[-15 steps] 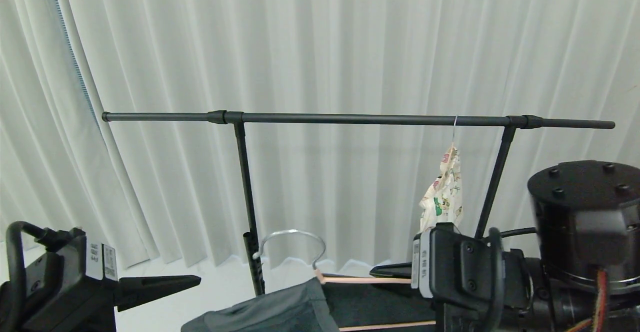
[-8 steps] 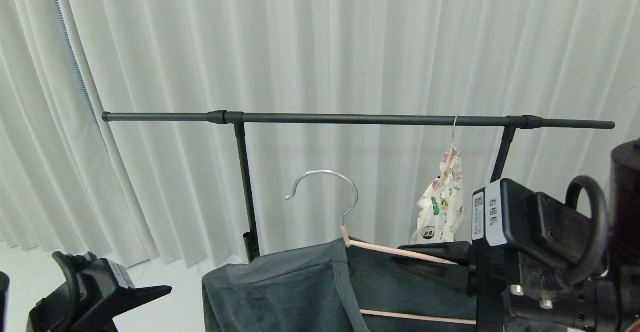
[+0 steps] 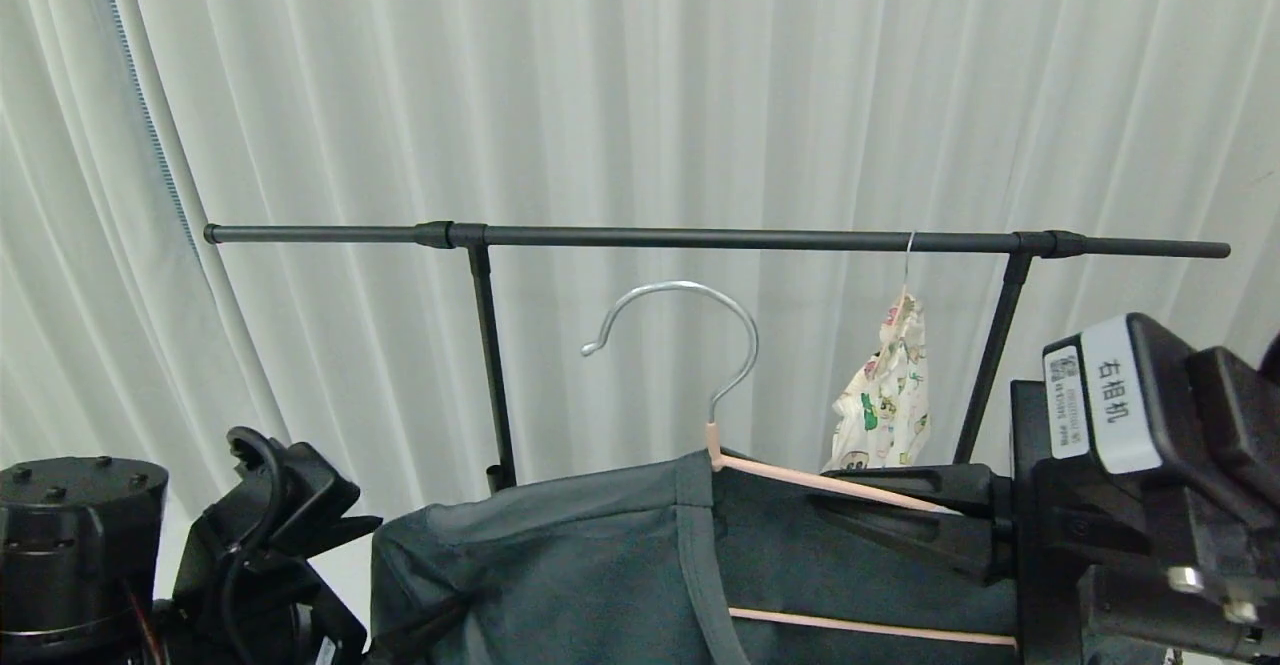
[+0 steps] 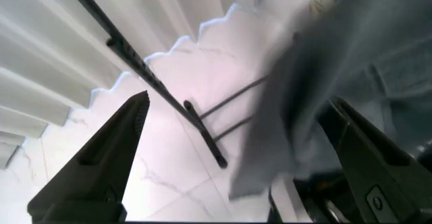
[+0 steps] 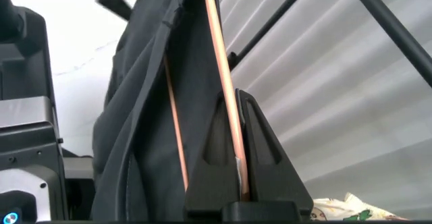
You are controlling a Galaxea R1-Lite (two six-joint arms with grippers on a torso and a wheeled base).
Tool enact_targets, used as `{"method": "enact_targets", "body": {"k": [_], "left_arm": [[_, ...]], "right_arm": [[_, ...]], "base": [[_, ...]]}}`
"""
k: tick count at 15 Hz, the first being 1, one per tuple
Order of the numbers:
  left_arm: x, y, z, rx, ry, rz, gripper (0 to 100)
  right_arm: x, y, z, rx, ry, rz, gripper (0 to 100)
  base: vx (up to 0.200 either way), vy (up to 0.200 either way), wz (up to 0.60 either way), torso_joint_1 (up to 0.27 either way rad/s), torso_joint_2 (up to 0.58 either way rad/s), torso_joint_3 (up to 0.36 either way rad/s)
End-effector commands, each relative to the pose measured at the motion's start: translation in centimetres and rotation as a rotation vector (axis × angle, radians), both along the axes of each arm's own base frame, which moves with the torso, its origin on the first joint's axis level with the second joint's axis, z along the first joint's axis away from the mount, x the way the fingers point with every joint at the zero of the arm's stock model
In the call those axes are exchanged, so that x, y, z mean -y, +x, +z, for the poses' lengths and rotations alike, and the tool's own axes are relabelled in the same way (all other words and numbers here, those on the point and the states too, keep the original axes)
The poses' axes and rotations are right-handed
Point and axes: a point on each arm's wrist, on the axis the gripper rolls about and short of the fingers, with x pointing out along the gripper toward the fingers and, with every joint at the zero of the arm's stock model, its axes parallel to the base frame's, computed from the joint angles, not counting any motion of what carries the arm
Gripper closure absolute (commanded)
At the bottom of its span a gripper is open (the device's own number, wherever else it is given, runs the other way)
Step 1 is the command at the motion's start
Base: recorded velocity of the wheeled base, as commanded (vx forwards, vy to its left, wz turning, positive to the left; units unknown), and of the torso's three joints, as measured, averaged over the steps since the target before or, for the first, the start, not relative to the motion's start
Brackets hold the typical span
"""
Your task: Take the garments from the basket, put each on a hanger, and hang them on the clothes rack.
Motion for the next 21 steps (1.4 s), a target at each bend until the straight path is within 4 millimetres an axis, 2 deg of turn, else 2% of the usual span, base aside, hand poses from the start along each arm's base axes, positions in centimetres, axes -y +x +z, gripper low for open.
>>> {"method": "enact_targets", "body": {"k": [1, 4, 8, 12, 15, 16, 18, 21], "left_arm": [[-0.2, 1.0, -1.0, -0.054, 0.016, 0.031, 100], [-1.2, 1.1, -0.8, -0.044, 0.007, 0.094, 100], [-3.8, 1.5, -1.0, -0.055, 0.002, 0.252, 100], [-4.0, 1.7, -0.9, -0.056, -0.001, 0.268, 100], [-3.5, 1.3, 0.1, -0.002, -0.013, 0.236, 100], [-3.4, 1.1, 0.3, 0.013, -0.015, 0.228, 0], [-3.3, 0.6, 0.8, 0.042, -0.038, 0.210, 0], [-3.2, -0.1, 2.2, 0.070, -0.164, 0.194, 0]], "right_arm": [[0.3, 0.1, 0.1, 0.002, 0.004, -0.013, 100], [0.8, 1.0, 0.0, -0.014, 0.009, -0.067, 100], [1.2, 1.4, 0.1, -0.035, 0.026, -0.098, 100], [1.2, 1.4, 0.2, -0.036, 0.032, -0.101, 100], [1.2, 1.4, 0.2, -0.044, 0.038, -0.107, 100], [1.2, 1.5, 0.2, -0.050, 0.039, -0.110, 100], [1.5, 1.9, 0.1, -0.051, 0.037, -0.180, 100], [2.0, 2.8, 0.1, -0.134, 0.090, -0.320, 100]], "base": [[0.000, 0.000, 0.00, 0.000, 0.00, 0.000], [0.000, 0.000, 0.00, 0.000, 0.00, 0.000], [0.000, 0.000, 0.00, 0.000, 0.00, 0.000], [0.000, 0.000, 0.00, 0.000, 0.00, 0.000], [0.000, 0.000, 0.00, 0.000, 0.00, 0.000], [0.000, 0.000, 0.00, 0.000, 0.00, 0.000], [0.000, 0.000, 0.00, 0.000, 0.00, 0.000], [0.000, 0.000, 0.00, 0.000, 0.00, 0.000]]}}
